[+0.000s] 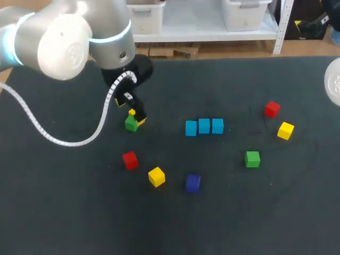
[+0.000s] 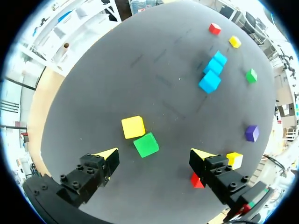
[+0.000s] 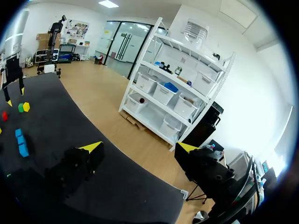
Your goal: Place the blue cubes, place green cubes on the blue cubes, place the yellow cubes on the green cubes, then place the red cubes on the yellow cubes, and place purple cube on the red cubes.
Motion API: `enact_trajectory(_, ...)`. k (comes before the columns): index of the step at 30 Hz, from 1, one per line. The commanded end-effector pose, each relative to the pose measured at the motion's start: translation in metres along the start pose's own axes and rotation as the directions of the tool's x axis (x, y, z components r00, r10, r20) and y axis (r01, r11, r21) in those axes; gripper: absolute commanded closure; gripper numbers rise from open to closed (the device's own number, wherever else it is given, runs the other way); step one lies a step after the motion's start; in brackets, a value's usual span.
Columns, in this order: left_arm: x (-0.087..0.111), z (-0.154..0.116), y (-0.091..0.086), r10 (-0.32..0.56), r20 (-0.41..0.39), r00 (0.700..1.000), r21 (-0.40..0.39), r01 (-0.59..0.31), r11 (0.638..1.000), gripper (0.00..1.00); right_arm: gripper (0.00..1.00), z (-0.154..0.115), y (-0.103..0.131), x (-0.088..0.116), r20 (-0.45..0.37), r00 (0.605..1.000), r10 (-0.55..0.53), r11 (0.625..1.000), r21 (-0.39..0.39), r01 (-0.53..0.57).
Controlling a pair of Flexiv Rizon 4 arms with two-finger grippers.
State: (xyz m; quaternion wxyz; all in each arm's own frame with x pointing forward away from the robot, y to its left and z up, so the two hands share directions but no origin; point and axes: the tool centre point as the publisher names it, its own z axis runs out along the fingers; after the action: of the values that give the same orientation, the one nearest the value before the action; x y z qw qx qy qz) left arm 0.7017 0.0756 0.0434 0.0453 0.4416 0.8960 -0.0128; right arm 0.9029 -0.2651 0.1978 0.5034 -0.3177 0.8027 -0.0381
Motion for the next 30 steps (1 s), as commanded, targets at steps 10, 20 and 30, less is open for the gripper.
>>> enact_trajectory(10, -0.001, 0.019, 0.008, -0.061, -0.004, 0.998, -0.007, 0.061, 0.998, 0.00, 0.00, -0.001, 0.001, -0.001, -0.003, 1.000, 0.001, 1.000, 0.003, -0.001)
enact_trajectory(20, -0.003, 0.034, 0.006, -0.077, -0.036, 0.996, -0.014, 0.077, 0.997, 0.55, 0.00, -0.001, 0.001, -0.001, -0.003, 1.000, 0.001, 1.000, 0.003, -0.001)
enact_trajectory(30, -0.004, 0.040, 0.006, -0.078, -0.059, 0.995, -0.023, 0.077, 0.997, 0.53, 0.00, -0.001, 0.001, -0.001, -0.003, 1.000, 0.001, 1.000, 0.003, -0.001)
